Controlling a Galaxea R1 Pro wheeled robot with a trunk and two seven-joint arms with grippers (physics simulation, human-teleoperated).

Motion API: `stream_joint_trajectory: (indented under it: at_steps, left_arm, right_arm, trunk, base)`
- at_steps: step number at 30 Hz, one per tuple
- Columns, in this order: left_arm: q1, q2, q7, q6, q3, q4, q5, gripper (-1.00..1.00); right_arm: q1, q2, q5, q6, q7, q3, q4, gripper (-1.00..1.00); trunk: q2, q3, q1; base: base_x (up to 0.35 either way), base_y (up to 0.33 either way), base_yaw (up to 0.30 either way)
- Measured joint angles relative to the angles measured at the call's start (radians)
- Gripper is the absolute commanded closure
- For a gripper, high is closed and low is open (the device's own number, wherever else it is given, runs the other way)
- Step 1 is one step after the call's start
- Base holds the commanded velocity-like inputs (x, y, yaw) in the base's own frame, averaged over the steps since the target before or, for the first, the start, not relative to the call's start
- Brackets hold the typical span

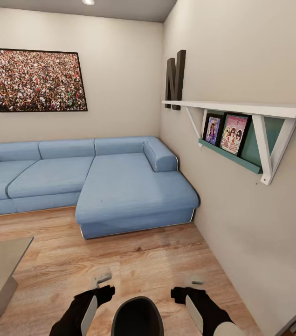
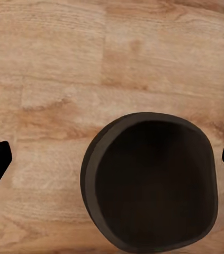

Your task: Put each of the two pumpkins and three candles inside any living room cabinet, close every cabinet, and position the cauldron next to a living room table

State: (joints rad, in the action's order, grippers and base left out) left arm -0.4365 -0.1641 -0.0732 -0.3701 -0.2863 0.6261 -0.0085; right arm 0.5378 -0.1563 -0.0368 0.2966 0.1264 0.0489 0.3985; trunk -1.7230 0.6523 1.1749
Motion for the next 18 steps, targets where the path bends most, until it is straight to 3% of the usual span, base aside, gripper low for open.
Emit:
stream_joint_trajectory:
  at_steps: [12, 18]
  left_arm:
    - [0.000, 0.006, 0.012, 0.041, 0.007, -0.058, -0.002, -1.00]
    - [0.000, 0.008, 0.012, 0.043, 0.006, -0.060, 0.000, -1.00]
  right_arm:
    - [0.000, -0.015, 0.001, -0.007, -0.026, -0.006, -0.048, -1.00]
    - [0.000, -0.016, 0.001, -0.008, -0.026, -0.007, -0.050, -1.00]
  trunk:
    - [0.000, 0.000, 0.000]
    - [-0.042, 0.019, 0.023]
  base:
    - [0.000, 0.000, 0.000]
    - [0.000, 0.000, 0.000]
